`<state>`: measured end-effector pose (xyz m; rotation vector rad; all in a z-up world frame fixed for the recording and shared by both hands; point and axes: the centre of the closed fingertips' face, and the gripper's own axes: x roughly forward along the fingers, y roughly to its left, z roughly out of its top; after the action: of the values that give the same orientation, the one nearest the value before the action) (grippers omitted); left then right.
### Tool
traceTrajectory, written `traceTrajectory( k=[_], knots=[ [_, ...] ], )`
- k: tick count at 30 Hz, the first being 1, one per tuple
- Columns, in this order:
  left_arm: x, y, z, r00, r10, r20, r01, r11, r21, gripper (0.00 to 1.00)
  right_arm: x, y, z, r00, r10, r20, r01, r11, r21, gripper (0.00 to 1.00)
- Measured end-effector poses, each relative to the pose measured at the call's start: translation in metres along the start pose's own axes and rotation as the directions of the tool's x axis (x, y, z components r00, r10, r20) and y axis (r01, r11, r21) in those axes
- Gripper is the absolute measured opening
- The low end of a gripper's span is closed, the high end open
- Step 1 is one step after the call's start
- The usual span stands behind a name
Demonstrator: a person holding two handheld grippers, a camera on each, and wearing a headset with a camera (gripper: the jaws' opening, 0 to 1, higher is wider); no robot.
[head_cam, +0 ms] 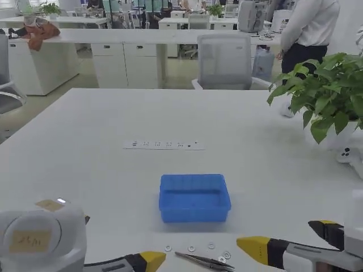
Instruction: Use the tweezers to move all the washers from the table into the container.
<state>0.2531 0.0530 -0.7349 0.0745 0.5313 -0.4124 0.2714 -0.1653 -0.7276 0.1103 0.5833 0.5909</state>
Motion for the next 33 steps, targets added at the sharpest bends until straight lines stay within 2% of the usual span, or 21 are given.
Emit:
traceTrajectory(
  k=[6, 10, 13, 16, 18, 20, 23, 25, 26, 29, 30, 31, 32, 33],
  knots=[
    [0.01, -0.003, -0.004, 0.9994, -0.034, -0.007, 0.034, 0.999, -0.006, 0.93, 0.003, -0.005, -0.004, 0.9996, -0.018, -0.02, 0.017, 1.0, -0.01, 0.96],
    [0.019, -0.006, -0.012, 0.9972, -0.063, -0.04, 0.063, 0.998, 0.007, 0.9, 0.008, -0.006, -0.006, 0.9996, -0.024, -0.018, 0.024, 1.0, 0.016, 0.96],
    [0.023, -0.008, -0.014, 0.9958, -0.078, -0.048, 0.079, 0.997, 0.019, 0.88, 0.011, -0.006, -0.008, 0.9993, -0.031, -0.019, 0.032, 0.999, 0.018, 0.94],
    [0.029, -0.009, -0.015, 0.9937, -0.096, -0.057, 0.098, 0.995, 0.03, 0.84, 0.014, -0.006, -0.01, 0.9991, -0.031, -0.031, 0.031, 0.999, 0.016, 0.93],
    [0.034, -0.012, -0.015, 0.9904, -0.123, -0.063, 0.125, 0.992, 0.033, 0.77, 0.016, -0.008, -0.013, 0.9986, -0.033, -0.041, 0.034, 0.999, 0.009, 0.92],
    [0.039, -0.017, -0.016, 0.9835, -0.162, -0.08, 0.166, 0.985, 0.039, 0.7, 0.018, -0.009, -0.016, 0.9984, -0.037, -0.043, 0.037, 0.999, 0.009, 0.91],
    [0.051, -0.027, -0.024, 0.9643, -0.228, -0.134, 0.241, 0.967, 0.087, 0.56, 0.019, -0.009, -0.021, 0.9982, -0.031, -0.051, 0.032, 0.999, 0.023, 0.9],
    [0.058, -0.03, -0.025, 0.9592, -0.245, -0.141, 0.26, 0.96, 0.1, 0.47, 0.018, -0.01, -0.023, 0.9978, -0.037, -0.055, 0.038, 0.999, 0.023, 0.88],
    [0.062, -0.032, -0.029, 0.9497, -0.264, -0.168, 0.286, 0.95, 0.122, 0.44, 0.018, -0.011, -0.023, 0.9977, -0.044, -0.052, 0.045, 0.999, 0.018, 0.86],
    [0.074, -0.034, -0.032, 0.9433, -0.269, -0.194, 0.305, 0.934, 0.188, 0.36, 0.018, -0.012, -0.022, 0.9979, -0.05, -0.042, 0.05, 0.999, 0.019, 0.85],
    [0.079, -0.036, -0.035, 0.934, -0.279, -0.223, 0.323, 0.926, 0.196, 0.33, 0.018, -0.012, -0.023, 0.998, -0.045, -0.045, 0.046, 0.999, 0.025, 0.85],
    [0.082, -0.037, -0.037, 0.9294, -0.285, -0.235, 0.333, 0.922, 0.198, 0.31, 0.018, -0.011, -0.025, 0.9978, -0.043, -0.05, 0.044, 0.999, 0.03, 0.85],
    [0.087, -0.04, -0.04, 0.9188, -0.301, -0.255, 0.356, 0.912, 0.203, 0.27, 0.018, -0.011, -0.027, 0.9974, -0.04, -0.06, 0.042, 0.998, 0.036, 0.84],
    [0.091, -0.04, -0.04, 0.9196, -0.297, -0.257, 0.352, 0.913, 0.204, 0.25, 0.018, -0.011, -0.029, 0.9971, -0.04, -0.064, 0.043, 0.998, 0.038, 0.85]
  ],
)
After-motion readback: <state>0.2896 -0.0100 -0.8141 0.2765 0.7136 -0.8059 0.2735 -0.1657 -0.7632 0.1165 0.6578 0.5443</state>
